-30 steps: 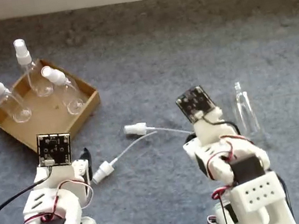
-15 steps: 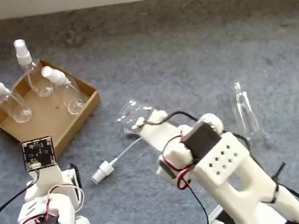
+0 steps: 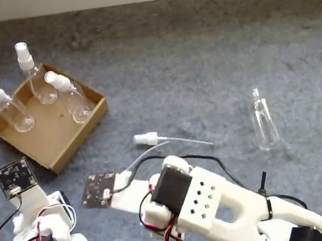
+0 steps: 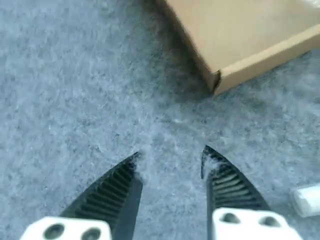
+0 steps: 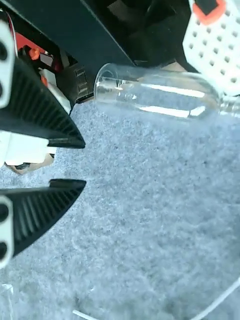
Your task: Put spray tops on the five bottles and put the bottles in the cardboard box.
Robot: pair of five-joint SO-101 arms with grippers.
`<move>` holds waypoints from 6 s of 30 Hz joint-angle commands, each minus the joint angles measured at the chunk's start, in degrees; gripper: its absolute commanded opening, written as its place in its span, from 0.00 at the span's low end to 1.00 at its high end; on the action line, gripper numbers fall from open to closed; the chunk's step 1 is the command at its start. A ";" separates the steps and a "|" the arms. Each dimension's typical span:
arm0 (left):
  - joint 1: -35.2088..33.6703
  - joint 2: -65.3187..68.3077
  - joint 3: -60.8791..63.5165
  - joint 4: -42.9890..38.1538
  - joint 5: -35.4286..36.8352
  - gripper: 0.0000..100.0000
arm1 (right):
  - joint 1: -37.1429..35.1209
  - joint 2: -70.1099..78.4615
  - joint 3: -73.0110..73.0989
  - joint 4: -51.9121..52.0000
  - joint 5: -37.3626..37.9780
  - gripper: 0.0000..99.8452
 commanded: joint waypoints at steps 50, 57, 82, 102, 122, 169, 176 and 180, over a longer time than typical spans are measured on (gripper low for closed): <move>-15.25 -0.40 6.73 -2.37 -0.35 0.13 | 13.49 -0.66 12.97 -6.64 -3.69 0.08; -15.25 -0.40 6.81 -2.11 -0.26 0.13 | 27.03 -0.66 7.96 -6.90 -3.69 0.00; 17.19 -0.31 -7.69 1.41 1.41 0.02 | 57.10 -43.74 5.76 -5.76 -3.69 0.00; 20.18 -0.31 0.22 1.93 -3.16 0.02 | 57.63 -71.16 22.81 -5.76 -3.60 0.00; 33.89 -0.22 10.33 -3.16 -3.08 0.02 | 57.63 -73.45 22.90 -5.76 -3.34 0.00; 36.79 -0.22 10.42 -2.90 -3.16 0.02 | 57.36 -73.54 22.99 -5.76 -3.25 0.00; 36.79 -0.22 10.42 -2.90 -3.16 0.02 | 57.36 -73.54 22.99 -5.76 -3.25 0.00; 36.79 -0.22 10.42 -2.90 -3.16 0.02 | 57.36 -73.54 22.99 -5.76 -3.25 0.00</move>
